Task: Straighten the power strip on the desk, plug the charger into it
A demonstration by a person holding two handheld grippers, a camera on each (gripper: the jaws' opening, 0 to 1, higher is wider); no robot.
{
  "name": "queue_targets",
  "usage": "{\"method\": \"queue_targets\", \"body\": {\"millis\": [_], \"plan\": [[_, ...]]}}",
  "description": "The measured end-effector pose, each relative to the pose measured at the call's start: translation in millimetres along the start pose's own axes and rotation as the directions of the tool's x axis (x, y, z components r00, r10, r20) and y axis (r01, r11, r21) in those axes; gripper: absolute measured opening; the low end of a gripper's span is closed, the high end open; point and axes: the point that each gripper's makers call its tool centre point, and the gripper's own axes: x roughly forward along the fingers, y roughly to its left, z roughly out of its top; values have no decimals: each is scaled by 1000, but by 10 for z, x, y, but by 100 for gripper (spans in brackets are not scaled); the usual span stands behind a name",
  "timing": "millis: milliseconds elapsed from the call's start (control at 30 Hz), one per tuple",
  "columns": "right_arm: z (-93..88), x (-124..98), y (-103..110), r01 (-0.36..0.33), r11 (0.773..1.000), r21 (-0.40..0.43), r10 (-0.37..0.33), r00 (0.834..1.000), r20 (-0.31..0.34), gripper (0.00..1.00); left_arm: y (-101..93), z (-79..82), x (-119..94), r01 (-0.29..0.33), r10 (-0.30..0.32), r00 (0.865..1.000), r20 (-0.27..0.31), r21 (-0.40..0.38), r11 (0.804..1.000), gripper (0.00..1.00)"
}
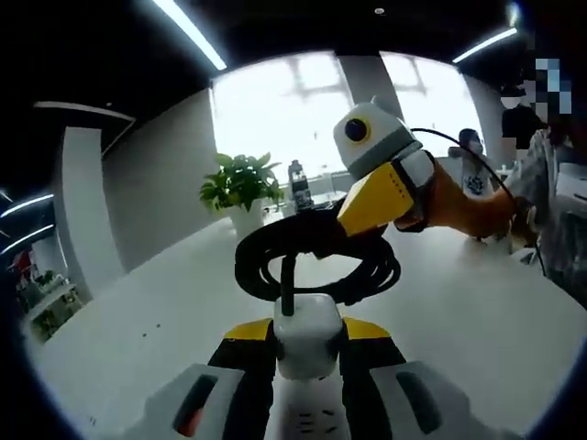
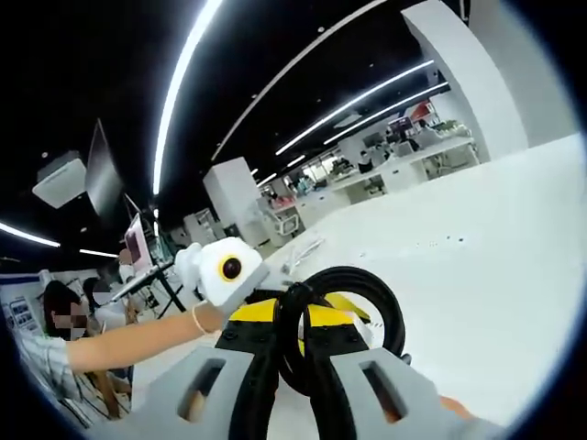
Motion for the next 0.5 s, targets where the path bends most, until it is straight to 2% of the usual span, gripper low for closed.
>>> {"method": "queue_targets", "body": {"millis": [133, 367, 400, 433, 500], "plan": [[-40, 22, -24, 4, 1000, -1, -4, 1000, -11, 7, 7, -57, 11, 9, -9, 1000, -27, 20, 1000, 26], [-42, 9, -37, -1, 1000, 10, 1, 1000, 1, 8, 17, -58, 22, 13, -13, 1000, -17, 23, 1000, 25], [-65, 10, -53, 4, 1000, 7, -4, 1000, -9, 8, 29, -128, 31, 6, -4, 998, -60, 41, 999, 25], [-124, 12, -77, 10, 1000, -6, -10, 999, -39, 8, 12, -104, 56, 6, -5, 999, -41, 39, 999, 25], [-102, 21, -44, -12, 999, 35, 12, 1000, -3, 9, 24, -114, 42, 11, -10, 999, -46, 40, 999, 25]]}}
